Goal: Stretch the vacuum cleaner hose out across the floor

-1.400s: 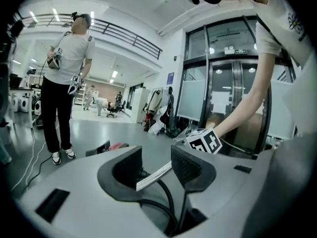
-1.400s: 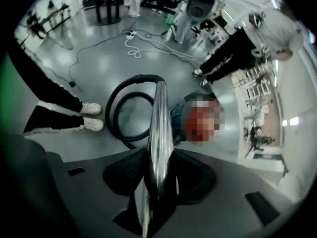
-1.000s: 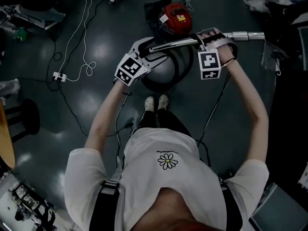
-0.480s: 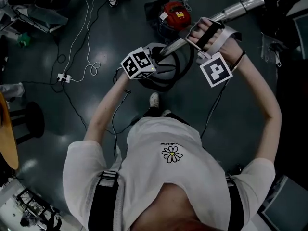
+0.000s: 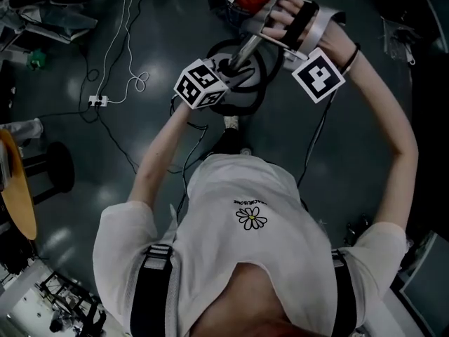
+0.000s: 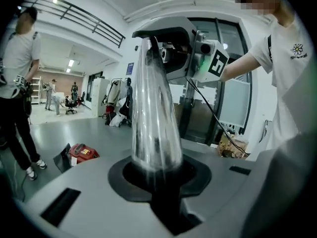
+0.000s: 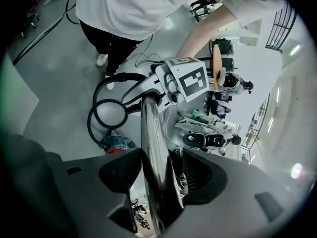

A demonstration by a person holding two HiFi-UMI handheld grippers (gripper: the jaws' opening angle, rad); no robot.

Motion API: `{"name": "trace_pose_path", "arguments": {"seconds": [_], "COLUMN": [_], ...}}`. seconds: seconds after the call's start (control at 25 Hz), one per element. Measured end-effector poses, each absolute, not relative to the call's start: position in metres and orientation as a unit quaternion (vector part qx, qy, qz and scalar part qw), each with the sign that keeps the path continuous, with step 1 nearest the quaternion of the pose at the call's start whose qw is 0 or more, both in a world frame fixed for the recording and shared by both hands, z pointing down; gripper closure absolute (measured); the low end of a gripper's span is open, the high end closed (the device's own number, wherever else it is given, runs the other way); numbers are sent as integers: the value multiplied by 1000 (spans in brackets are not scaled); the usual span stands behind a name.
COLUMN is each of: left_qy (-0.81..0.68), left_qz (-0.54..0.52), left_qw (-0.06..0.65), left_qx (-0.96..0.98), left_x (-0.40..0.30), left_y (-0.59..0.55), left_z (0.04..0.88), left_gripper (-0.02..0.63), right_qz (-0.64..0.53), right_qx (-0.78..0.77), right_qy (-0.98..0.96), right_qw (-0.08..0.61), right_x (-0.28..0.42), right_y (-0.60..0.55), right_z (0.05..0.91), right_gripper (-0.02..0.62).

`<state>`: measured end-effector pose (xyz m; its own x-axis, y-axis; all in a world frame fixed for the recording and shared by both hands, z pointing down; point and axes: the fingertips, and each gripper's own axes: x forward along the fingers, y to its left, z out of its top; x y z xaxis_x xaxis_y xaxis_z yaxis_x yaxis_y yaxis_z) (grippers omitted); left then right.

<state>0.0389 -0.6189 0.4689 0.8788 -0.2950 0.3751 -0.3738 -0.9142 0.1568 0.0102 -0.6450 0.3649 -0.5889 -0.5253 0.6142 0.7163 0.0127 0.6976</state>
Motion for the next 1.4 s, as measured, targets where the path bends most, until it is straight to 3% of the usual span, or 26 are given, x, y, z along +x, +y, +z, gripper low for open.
{"name": "trace_pose_path", "arguments": {"seconds": [0.2,0.36,0.48,0.6,0.76,0.96,1.2,1.4], "left_qy": [-210,-280,-325,-352,-368,-368,-377,-393], "left_qz": [173,139,86,35,7,-37,-95,-153], "left_qw": [77,143,194,211,226,273,304,315], "left_qx": [959,939,922,911,902,888,870,851], "left_x": [40,18,1,-9,-18,-10,-17,-19], "left_y": [-591,-579,-571,-561,-558,-561,-574,-584], "left_z": [441,449,446,431,433,444,440,432], "left_gripper": [517,517,517,517,518,517,518,517], "right_qz": [-741,-694,-531,-348,4,454,642,758], "right_qx": [-23,174,298,353,446,449,475,328], "right_qy": [-523,-594,-724,-833,-890,-764,-581,-461], "right_qw": [420,369,325,247,93,-93,-157,-324], "right_x": [21,45,74,84,117,150,154,106], "right_y": [-610,-606,-596,-568,-544,-496,-456,-456], "right_z": [321,225,183,207,325,500,612,613], "right_gripper": [324,324,325,325,327,327,327,327]}}
